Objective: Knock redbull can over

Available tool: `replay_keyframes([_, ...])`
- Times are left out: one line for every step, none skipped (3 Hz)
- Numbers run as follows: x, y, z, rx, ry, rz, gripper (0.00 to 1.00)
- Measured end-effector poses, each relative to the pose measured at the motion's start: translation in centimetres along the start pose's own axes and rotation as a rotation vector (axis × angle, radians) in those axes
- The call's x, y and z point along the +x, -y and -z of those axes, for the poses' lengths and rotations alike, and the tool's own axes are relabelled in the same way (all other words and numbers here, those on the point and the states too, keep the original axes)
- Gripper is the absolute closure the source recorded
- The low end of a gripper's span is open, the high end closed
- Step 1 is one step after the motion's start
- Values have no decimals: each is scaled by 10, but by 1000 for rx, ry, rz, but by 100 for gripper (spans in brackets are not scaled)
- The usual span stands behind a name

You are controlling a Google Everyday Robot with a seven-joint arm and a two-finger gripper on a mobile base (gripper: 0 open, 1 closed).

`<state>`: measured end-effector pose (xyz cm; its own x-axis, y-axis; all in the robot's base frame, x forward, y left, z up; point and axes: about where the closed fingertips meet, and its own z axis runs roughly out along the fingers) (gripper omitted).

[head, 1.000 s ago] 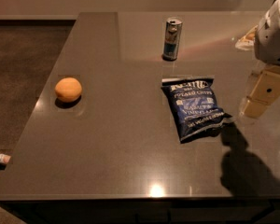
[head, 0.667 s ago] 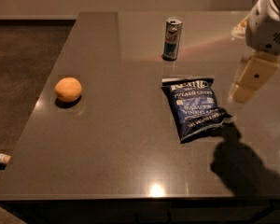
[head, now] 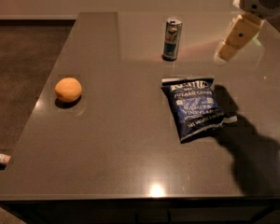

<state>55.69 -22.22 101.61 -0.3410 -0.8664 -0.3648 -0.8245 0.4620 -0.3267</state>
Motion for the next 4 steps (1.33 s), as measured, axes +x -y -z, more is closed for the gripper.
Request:
replay_keyframes([-9, 41, -18, -14, 73, -84, 0])
replay_keyframes([-26, 70, -45, -37, 157, -146, 0])
replay_keyframes([-49, 88, -76, -42, 212, -161, 0])
replay_keyframes([-71, 102, -109, -24, 246, -167, 0])
